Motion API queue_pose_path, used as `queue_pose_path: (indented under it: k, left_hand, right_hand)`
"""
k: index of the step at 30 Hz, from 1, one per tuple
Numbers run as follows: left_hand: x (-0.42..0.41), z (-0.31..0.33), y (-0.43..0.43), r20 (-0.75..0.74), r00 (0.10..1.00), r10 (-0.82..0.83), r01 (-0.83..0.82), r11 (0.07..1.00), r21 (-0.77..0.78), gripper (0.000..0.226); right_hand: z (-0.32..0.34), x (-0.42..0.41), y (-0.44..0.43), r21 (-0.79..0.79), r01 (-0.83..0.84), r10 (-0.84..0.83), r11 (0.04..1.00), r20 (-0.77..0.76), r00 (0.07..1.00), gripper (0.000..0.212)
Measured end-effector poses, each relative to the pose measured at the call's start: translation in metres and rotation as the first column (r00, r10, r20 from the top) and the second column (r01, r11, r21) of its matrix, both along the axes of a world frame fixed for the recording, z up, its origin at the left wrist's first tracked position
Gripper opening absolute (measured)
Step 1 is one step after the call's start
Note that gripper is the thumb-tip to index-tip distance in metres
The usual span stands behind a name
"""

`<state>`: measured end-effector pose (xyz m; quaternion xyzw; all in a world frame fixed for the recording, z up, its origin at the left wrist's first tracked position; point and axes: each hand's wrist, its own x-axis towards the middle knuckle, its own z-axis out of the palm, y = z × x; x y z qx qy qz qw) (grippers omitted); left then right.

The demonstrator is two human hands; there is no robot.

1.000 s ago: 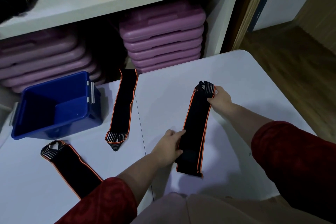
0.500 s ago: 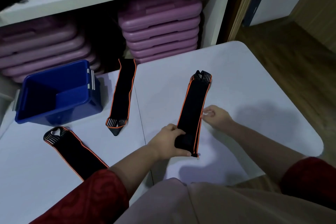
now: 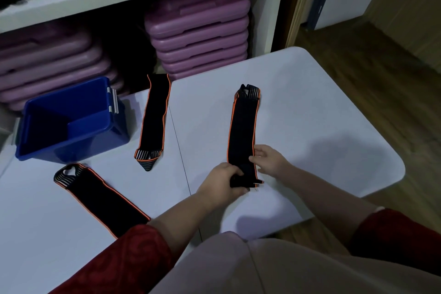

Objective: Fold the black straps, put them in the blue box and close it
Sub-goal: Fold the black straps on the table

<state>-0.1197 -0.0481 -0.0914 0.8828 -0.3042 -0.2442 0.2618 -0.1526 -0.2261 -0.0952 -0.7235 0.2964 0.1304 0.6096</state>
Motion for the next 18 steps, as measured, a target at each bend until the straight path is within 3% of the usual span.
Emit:
queue_pose_path:
  k: [4,7,9,12,18]
  left_hand:
    - [0.001,-0.002,-0.001,-0.006,1.000,-0.021,0.022,0.999,0.037,0.038]
    - [0.002,-0.005,0.000,-0.029,0.999,-0.044,0.045,0.998,0.053,0.033]
    - [0.003,-0.006,0.000,-0.032,0.998,-0.048,0.050,0.997,0.054,0.031]
    - [0.004,-0.006,0.000,-0.012,0.999,0.031,-0.030,0.998,0.051,0.036]
    - [-0.003,-0.012,0.006,-0.074,0.988,0.133,-0.135,0.990,-0.034,0.056]
  right_hand:
    - [-0.002,-0.010,0.004,-0.185,-0.041,0.032,0.982,-0.051,0.998,0.049]
    - [-0.003,-0.023,0.008,-0.367,-0.241,0.253,0.898,-0.016,0.967,0.067]
    - [0.000,-0.032,0.008,-0.413,-0.342,0.386,0.844,0.027,0.922,0.063]
    - [0.006,-0.045,0.009,-0.407,-0.398,0.452,0.822,0.042,0.891,0.058]
    - [0.001,-0.052,0.015,-0.453,-0.125,0.216,0.883,0.155,0.964,0.041]
